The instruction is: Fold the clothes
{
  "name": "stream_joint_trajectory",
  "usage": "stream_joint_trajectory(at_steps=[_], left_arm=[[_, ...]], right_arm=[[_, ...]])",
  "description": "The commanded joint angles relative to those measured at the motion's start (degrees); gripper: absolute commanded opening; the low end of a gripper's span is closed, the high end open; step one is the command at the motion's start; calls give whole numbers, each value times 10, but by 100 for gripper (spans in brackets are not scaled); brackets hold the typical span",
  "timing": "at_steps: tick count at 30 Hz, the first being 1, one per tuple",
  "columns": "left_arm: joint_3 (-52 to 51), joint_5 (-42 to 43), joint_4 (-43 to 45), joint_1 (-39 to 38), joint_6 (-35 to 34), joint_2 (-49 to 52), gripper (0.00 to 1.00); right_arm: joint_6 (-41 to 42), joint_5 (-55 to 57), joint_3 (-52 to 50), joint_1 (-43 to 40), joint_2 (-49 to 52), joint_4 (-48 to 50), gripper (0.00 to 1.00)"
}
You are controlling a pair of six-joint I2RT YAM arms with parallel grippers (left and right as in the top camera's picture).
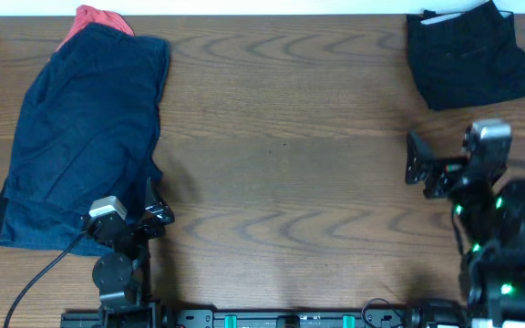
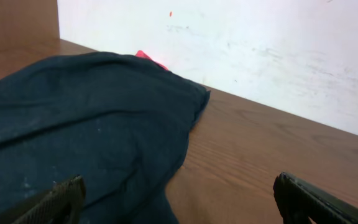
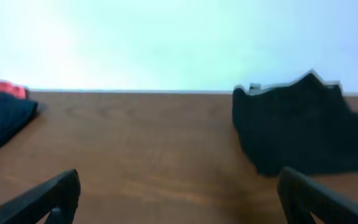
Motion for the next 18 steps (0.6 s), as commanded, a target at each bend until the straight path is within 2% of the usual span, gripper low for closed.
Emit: stream_joint_trajectory(at_steps=[1, 9, 13, 18], left_arm=[[-10, -5, -23, 3, 8, 1, 98], [-10, -5, -24, 3, 8, 1, 98], [-10, -5, -23, 3, 8, 1, 98], [-10, -5, -23, 3, 8, 1, 98]], right_arm=[[-10, 5, -86, 6, -58, 35, 99], [-10, 20, -276, 32, -218, 138, 99], [-11, 44, -327, 54, -292, 137, 99], [-10, 49, -354, 62, -336, 129, 99]])
